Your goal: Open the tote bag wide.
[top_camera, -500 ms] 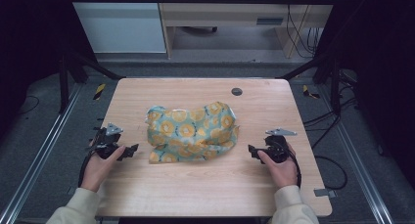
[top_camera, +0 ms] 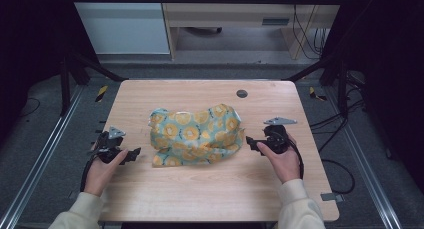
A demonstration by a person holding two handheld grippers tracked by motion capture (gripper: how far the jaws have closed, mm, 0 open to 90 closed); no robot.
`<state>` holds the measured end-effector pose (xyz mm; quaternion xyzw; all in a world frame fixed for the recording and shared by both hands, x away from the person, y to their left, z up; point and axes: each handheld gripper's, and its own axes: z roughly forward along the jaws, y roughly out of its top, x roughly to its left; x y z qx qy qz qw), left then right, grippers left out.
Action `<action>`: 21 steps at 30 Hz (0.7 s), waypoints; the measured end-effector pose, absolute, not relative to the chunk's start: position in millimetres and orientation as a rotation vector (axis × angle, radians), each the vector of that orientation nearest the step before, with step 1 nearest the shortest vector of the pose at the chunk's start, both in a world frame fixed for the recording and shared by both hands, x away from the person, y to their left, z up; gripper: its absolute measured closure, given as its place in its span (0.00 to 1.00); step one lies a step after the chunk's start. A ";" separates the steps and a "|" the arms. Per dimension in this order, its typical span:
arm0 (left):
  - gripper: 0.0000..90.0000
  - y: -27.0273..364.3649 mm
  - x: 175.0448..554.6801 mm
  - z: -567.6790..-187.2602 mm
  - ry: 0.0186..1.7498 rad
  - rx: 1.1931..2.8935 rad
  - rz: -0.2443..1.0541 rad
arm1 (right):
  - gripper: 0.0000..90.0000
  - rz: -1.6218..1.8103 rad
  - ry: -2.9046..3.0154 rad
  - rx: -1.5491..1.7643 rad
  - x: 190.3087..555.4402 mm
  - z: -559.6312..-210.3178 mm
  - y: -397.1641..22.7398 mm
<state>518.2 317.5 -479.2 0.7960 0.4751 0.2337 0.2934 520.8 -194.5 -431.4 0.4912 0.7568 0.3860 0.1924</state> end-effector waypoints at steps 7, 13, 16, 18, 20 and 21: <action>0.09 317.5 518.0 -479.1 1.268 2.122 0.624 | 0.16 1.079 2.218 1.263 542.4 -400.6 -163.1; 0.09 317.9 518.5 -479.4 1.267 2.120 0.622 | 0.16 1.071 2.265 1.192 562.7 -382.5 -136.5; 0.09 318.0 518.6 -479.3 1.264 2.121 0.619 | 0.16 1.079 2.294 1.172 571.7 -379.2 -125.4; 0.10 318.1 518.7 -479.1 1.258 2.128 0.617 | 0.16 1.068 2.322 1.148 579.7 -378.0 -116.2; 0.10 318.2 518.8 -479.3 1.258 2.130 0.617 | 0.16 1.066 2.329 1.142 582.2 -377.9 -114.0; 0.10 318.2 518.9 -479.4 1.258 2.128 0.617 | 0.17 1.058 2.349 1.131 586.5 -378.0 -110.3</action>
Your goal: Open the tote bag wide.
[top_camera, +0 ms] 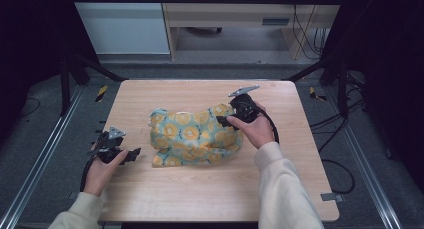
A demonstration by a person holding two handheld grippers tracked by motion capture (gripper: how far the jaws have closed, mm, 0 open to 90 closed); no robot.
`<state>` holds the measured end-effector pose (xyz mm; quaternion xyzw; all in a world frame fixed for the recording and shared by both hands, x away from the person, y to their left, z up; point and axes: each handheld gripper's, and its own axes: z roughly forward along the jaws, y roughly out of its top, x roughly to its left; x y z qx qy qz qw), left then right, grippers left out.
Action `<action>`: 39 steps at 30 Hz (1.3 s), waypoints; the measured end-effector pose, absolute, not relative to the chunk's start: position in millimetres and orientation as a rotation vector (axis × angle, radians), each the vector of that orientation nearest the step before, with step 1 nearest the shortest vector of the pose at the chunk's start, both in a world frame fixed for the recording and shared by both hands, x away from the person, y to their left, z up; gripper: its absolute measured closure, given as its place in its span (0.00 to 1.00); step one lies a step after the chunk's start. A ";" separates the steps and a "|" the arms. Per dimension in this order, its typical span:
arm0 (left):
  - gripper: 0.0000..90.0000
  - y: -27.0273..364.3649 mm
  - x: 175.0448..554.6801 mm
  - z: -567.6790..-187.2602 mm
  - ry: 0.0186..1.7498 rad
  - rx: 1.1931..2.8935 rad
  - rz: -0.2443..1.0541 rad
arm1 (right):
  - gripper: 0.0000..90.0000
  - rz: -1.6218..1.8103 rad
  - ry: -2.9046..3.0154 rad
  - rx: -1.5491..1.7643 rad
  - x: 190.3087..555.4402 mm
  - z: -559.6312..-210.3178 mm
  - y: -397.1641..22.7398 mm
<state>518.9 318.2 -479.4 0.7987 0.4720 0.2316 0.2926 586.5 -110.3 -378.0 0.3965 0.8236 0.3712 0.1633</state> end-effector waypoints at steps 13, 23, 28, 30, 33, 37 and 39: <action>0.10 317.7 519.0 -478.5 1.255 2.125 0.619 | 0.73 1.050 2.449 1.034 586.2 -383.2 -100.5; 0.12 312.3 515.0 -470.9 1.220 2.106 0.607 | 1.00 1.131 2.433 0.911 557.1 -368.4 -102.4; 0.14 307.3 511.7 -465.6 1.189 2.114 0.601 | 1.00 1.213 2.386 0.842 525.7 -355.5 -105.8; 0.14 304.9 510.6 -463.9 1.175 2.122 0.602 | 1.00 1.239 2.371 0.821 514.0 -352.3 -107.3; 0.14 302.1 509.1 -461.7 1.164 2.121 0.603 | 1.00 1.263 2.362 0.801 502.3 -350.7 -109.0; 0.16 301.6 507.9 -458.0 1.145 2.127 0.609 | 1.00 1.298 2.357 0.771 480.6 -354.7 -111.1; 0.20 302.7 507.3 -454.2 1.144 2.117 0.605 | 1.00 1.305 2.358 0.758 471.4 -359.0 -112.1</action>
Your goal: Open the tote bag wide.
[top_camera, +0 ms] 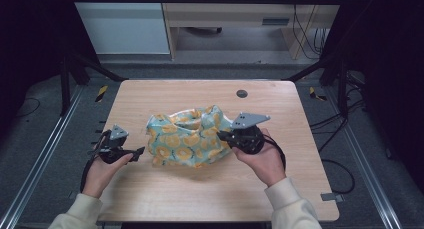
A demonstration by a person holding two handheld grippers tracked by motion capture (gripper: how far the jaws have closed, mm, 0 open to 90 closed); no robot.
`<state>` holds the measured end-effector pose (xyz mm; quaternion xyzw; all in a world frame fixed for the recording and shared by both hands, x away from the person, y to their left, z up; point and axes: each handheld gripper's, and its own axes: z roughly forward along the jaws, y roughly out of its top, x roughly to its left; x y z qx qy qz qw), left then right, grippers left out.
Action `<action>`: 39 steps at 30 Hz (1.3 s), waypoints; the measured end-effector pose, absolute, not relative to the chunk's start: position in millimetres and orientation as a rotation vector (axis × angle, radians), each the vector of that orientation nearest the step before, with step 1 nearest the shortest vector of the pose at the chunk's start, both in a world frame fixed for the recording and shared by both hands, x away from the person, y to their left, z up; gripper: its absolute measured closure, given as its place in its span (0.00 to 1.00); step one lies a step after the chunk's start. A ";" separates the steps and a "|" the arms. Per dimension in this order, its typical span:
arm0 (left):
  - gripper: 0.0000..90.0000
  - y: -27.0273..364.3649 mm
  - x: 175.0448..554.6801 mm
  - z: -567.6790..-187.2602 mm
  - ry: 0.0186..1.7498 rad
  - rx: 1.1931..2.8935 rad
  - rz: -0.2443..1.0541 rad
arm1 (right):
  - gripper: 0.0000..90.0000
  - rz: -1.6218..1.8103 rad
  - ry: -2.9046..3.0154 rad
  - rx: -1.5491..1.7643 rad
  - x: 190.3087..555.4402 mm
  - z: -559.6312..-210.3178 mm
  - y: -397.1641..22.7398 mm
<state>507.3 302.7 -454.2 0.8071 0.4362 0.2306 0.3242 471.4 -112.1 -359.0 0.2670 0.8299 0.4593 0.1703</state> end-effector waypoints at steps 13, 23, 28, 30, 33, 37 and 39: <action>0.31 301.1 504.6 -406.1 1.043 2.119 0.611 | 1.00 1.287 2.392 0.744 439.9 -388.0 -114.7; 0.29 273.5 508.8 -367.8 0.932 2.122 0.595 | 1.00 1.276 2.406 0.762 440.6 -396.9 -114.3; 0.27 251.3 514.8 -362.6 0.888 2.177 0.594 | 1.00 1.278 2.406 0.760 440.3 -396.7 -114.0; 0.25 242.1 518.2 -364.1 0.877 2.197 0.580 | 1.00 1.274 2.408 0.764 440.4 -396.9 -114.2; 0.24 232.7 527.6 -369.3 0.883 2.229 0.565 | 1.00 1.275 2.411 0.767 440.8 -397.6 -115.0; 0.24 220.0 543.3 -377.4 0.898 2.277 0.530 | 1.00 1.271 2.418 0.765 439.3 -398.7 -115.9; 0.24 217.8 545.6 -377.6 0.898 2.282 0.521 | 1.00 1.272 2.417 0.764 439.2 -398.7 -116.3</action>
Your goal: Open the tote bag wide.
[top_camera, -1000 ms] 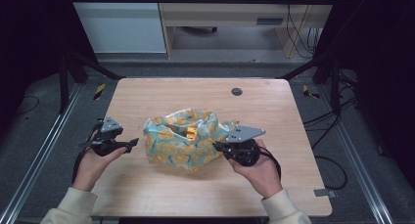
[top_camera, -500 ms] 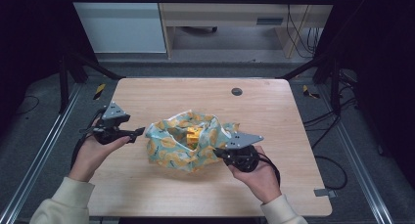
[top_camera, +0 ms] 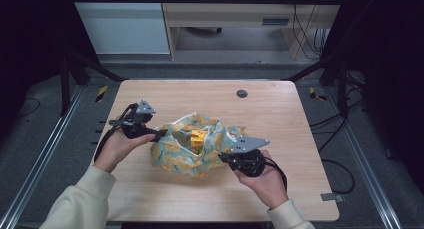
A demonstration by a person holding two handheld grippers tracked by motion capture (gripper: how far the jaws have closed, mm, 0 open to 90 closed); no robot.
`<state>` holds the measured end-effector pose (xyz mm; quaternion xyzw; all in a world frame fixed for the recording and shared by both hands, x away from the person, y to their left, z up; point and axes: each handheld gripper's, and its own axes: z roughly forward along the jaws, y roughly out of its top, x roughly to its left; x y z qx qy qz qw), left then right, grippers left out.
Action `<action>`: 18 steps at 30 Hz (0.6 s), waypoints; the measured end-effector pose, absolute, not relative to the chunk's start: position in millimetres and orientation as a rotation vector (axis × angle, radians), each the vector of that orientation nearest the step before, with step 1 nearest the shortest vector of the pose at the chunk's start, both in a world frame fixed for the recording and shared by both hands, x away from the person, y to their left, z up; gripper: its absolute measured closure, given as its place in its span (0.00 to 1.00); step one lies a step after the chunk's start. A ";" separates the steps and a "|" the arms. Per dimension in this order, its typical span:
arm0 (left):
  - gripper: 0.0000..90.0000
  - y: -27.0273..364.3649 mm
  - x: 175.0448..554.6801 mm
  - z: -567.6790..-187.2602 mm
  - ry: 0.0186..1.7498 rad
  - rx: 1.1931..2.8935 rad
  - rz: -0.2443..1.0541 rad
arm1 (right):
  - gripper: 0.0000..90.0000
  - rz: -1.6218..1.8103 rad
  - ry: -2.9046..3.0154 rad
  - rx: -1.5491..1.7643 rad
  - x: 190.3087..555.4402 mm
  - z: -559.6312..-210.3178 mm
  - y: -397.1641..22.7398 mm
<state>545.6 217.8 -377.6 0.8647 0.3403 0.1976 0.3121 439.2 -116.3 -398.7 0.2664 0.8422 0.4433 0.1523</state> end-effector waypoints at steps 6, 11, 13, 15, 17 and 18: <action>0.26 200.8 556.4 -374.2 0.906 2.292 0.482 | 1.00 1.269 2.426 0.766 439.1 -401.0 -115.3; 0.29 190.8 567.9 -383.1 0.927 2.374 0.450 | 1.00 1.269 2.432 0.769 439.6 -404.3 -115.4; 0.33 188.9 568.5 -386.8 0.928 2.400 0.430 | 1.00 1.272 2.430 0.771 439.5 -404.8 -116.3; 0.42 187.2 566.8 -388.9 0.914 2.433 0.420 | 1.00 1.275 2.427 0.777 439.3 -405.1 -117.7; 0.56 185.4 564.1 -390.0 0.883 2.454 0.415 | 1.00 1.275 2.425 0.778 439.4 -405.5 -118.9; 0.61 184.5 563.0 -390.3 0.874 2.458 0.431 | 1.00 1.276 2.423 0.779 439.4 -405.7 -119.4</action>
